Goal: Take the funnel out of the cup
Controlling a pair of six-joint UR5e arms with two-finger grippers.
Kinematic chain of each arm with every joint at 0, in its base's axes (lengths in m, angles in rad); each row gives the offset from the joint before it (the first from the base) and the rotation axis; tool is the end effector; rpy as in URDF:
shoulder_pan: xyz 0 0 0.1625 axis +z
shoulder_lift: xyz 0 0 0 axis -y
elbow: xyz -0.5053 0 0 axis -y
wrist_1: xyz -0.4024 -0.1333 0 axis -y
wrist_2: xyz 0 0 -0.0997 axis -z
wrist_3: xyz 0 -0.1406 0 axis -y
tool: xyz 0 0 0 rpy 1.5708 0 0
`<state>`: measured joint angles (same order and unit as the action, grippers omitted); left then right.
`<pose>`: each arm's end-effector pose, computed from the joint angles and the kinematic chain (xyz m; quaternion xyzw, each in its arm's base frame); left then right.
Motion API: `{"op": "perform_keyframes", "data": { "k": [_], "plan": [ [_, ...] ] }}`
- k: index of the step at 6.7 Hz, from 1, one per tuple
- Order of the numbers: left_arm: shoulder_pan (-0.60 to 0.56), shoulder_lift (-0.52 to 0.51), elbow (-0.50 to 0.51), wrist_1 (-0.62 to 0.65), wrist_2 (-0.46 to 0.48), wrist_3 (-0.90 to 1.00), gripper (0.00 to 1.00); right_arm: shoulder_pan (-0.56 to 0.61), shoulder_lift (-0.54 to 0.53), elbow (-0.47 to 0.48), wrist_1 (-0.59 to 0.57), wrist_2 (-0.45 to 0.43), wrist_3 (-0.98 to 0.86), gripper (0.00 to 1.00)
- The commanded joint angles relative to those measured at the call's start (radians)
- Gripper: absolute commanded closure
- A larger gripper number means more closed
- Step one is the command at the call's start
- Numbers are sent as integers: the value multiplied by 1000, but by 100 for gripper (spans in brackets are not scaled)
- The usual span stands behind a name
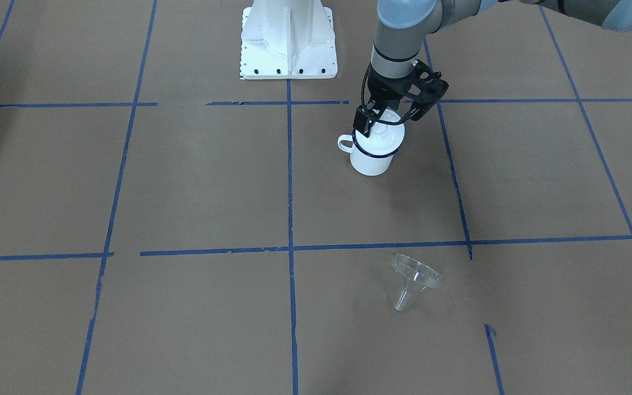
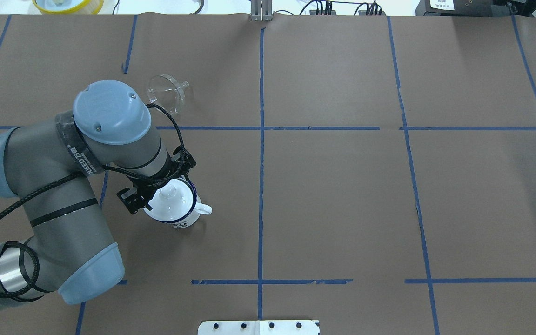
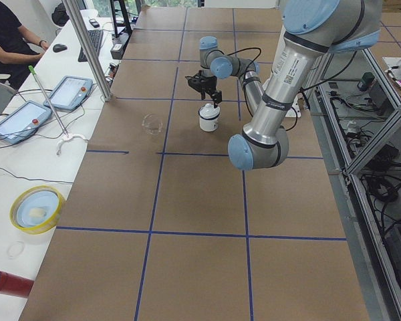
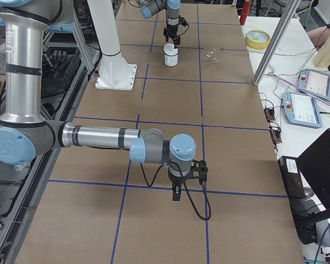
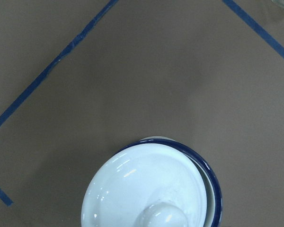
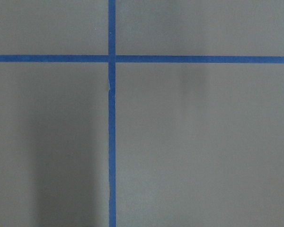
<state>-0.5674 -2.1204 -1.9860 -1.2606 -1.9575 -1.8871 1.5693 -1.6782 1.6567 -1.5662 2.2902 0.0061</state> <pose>0.5063 -0.4178 0.3052 -0.1410 0.3358 -0.3415 0.8664 0.0400 -0.4461 0.7810 -0.0092 -0.3520 0.0051 0.9360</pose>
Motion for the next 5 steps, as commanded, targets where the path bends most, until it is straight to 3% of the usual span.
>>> {"op": "perform_keyframes", "data": {
  "k": [1, 3, 5],
  "plan": [
    [-12, 3, -16, 1, 0, 22, 0, 0, 0, 0, 0, 0, 0, 0],
    [-144, 17, -68, 7, -11, 243, 0, 0, 0, -2, 0, 0, 0, 0],
    [-328, 100, -93, 10, -43, 568, 0, 0, 0, 0, 0, 0, 0, 0]
  ]
}}
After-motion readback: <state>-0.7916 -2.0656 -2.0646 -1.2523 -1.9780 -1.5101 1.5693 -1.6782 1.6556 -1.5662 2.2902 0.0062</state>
